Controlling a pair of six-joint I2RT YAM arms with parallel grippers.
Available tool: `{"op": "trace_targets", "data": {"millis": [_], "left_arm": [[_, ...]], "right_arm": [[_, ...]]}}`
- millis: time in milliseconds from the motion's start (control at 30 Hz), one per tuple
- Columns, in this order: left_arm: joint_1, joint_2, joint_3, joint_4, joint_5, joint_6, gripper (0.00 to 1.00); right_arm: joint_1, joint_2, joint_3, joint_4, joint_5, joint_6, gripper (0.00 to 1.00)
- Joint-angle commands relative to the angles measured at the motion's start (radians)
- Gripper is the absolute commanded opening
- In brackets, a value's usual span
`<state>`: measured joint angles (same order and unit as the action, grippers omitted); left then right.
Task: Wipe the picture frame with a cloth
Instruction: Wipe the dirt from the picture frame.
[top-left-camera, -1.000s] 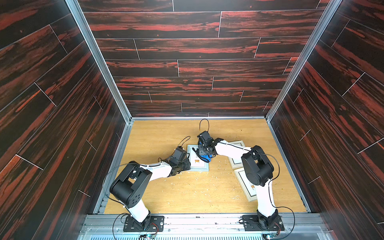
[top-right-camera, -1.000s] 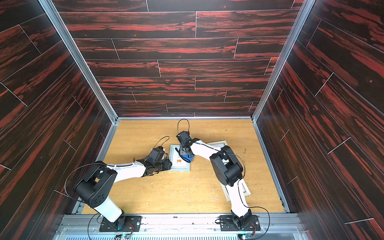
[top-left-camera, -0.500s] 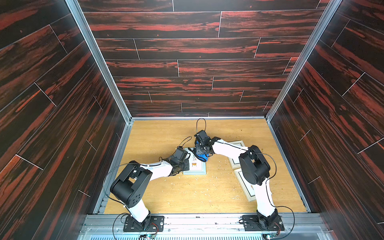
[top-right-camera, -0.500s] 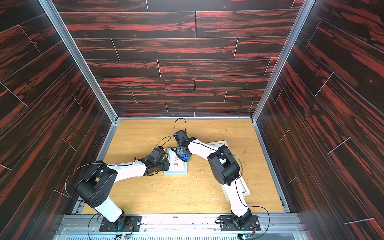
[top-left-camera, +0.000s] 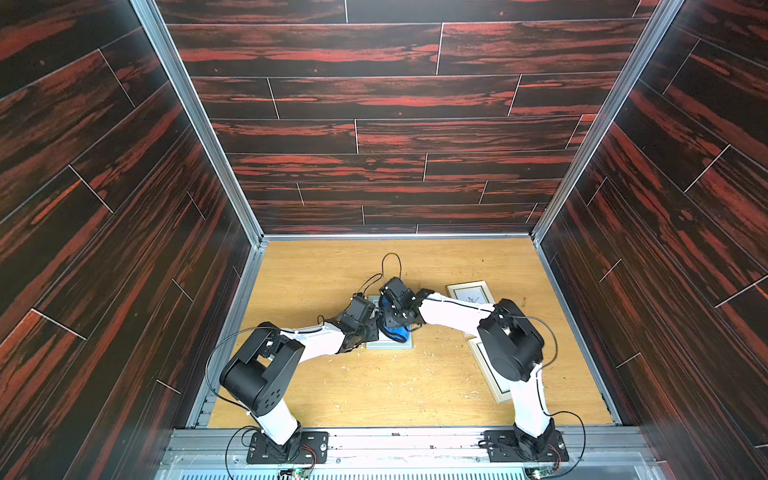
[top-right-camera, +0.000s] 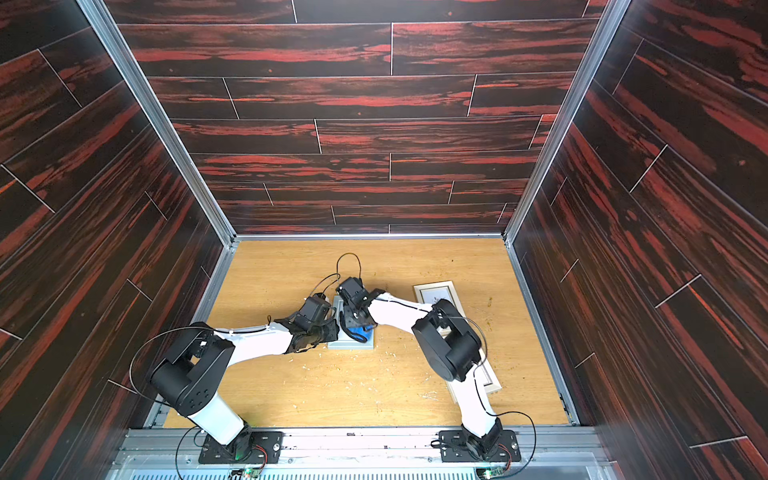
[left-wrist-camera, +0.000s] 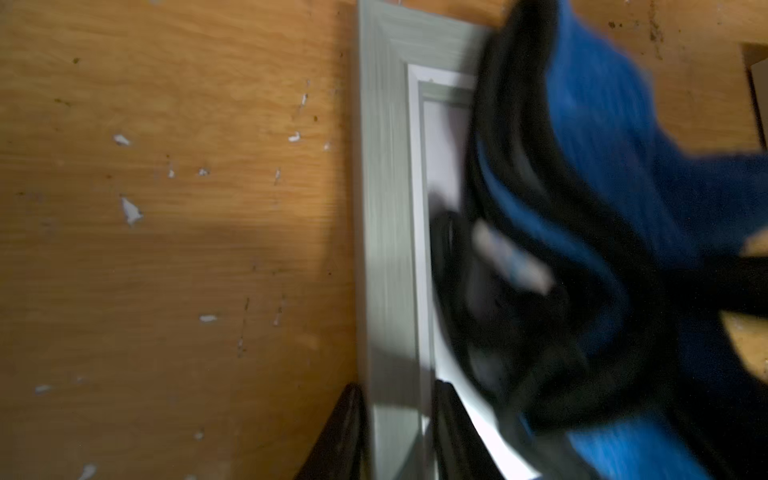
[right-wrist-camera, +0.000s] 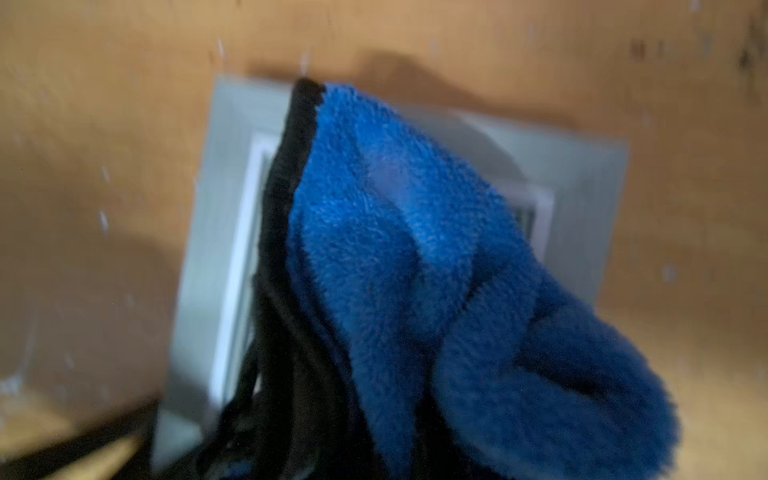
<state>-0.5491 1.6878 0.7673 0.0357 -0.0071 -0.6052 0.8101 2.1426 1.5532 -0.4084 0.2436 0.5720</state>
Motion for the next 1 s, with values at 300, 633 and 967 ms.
{"op": "trace_targets", "data": {"millis": [300,633,967], "left_arm": [[0.003,0.069,-0.104,-0.159,0.006,-0.053,0.24],[0.0,0.105,-0.083,-0.148,0.044,-0.074,0.22],[0.001,0.102,-0.09,-0.154,0.027,-0.07,0.22]], "right_arm": [[-0.105,0.012,-0.087,0.026,-0.001,0.058,0.0],[-0.015,0.077,0.035,0.03,-0.072,0.064,0.0],[-0.104,0.012,-0.059,0.025,0.003,0.045,0.0]]}}
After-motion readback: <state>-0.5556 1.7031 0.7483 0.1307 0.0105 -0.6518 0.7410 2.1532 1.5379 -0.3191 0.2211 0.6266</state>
